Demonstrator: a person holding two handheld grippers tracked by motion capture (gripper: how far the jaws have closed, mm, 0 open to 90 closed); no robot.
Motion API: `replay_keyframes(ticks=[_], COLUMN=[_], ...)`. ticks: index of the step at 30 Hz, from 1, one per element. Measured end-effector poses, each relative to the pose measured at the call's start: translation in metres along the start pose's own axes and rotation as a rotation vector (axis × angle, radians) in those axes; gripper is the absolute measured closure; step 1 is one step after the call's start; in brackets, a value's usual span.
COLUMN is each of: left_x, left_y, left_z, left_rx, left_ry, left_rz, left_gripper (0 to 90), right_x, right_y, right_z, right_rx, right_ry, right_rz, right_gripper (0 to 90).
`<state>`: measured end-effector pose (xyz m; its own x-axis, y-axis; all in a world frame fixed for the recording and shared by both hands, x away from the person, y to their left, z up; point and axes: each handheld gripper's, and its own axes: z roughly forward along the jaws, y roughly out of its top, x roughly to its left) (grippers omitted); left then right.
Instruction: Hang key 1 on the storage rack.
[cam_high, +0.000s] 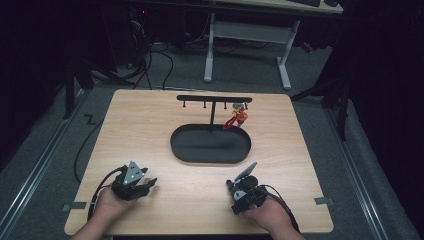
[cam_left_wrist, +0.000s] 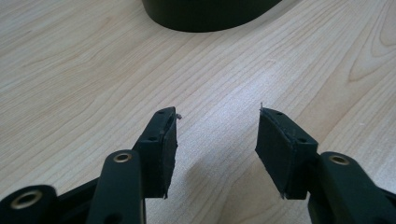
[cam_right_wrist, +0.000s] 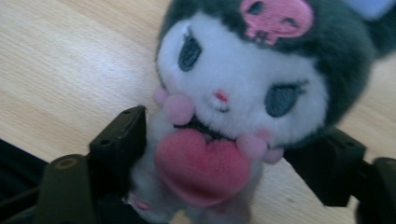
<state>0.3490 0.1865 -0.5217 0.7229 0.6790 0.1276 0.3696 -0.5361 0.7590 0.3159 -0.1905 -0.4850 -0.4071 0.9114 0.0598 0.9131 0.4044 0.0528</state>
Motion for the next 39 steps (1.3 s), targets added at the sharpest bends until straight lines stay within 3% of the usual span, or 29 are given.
replay_keyframes(ticks=[5,14,19,24,25,27,31,35,37,39], left_x=[-0.001,-0.002,-0.001,0.001,0.001,0.003,0.007,0.007,0.007,0.007], left_y=[0.000,0.000,0.000,-0.002,-0.003,-0.004,-0.005,-0.005,-0.004,-0.003], left_z=[0.001,0.001,0.002,0.000,-0.001,-0.004,-0.007,-0.008,-0.008,-0.007], left_rx=[0.004,0.009,0.009,0.004,0.002,-0.012,-0.041,-0.049,-0.057,-0.064], left_ry=[-0.003,-0.009,-0.010,-0.011,-0.013,-0.008,-0.014,-0.023,-0.024,-0.022], left_rz=[0.007,0.005,0.003,-0.006,-0.007,-0.015,-0.053,-0.049,-0.052,-0.050], left_gripper=[48.0,47.7,47.3,46.4,45.6,44.3,39.2,33.2,30.6,29.9], right_x=[-0.007,-0.010,-0.010,-0.010,-0.009,-0.010,-0.009,-0.012,-0.013,-0.017], right_y=[-0.004,-0.006,-0.005,-0.003,-0.002,-0.001,0.004,0.009,0.011,0.013], right_z=[-0.007,0.000,-0.002,-0.010,-0.013,-0.015,-0.027,-0.038,-0.043,-0.046], right_rx=[-0.013,-0.001,-0.009,-0.014,-0.002,-0.007,-0.020,-0.041,-0.036,-0.050], right_ry=[-0.021,-0.005,-0.007,-0.011,-0.015,-0.021,-0.017,-0.017,-0.012,-0.013], right_rz=[-0.005,-0.028,-0.051,-0.053,-0.035,-0.065,-0.074,-0.068,-0.035,-0.057], right_gripper=[37.5,40.1,46.6,47.6,47.6,47.5,47.5,47.5,47.5,47.5])
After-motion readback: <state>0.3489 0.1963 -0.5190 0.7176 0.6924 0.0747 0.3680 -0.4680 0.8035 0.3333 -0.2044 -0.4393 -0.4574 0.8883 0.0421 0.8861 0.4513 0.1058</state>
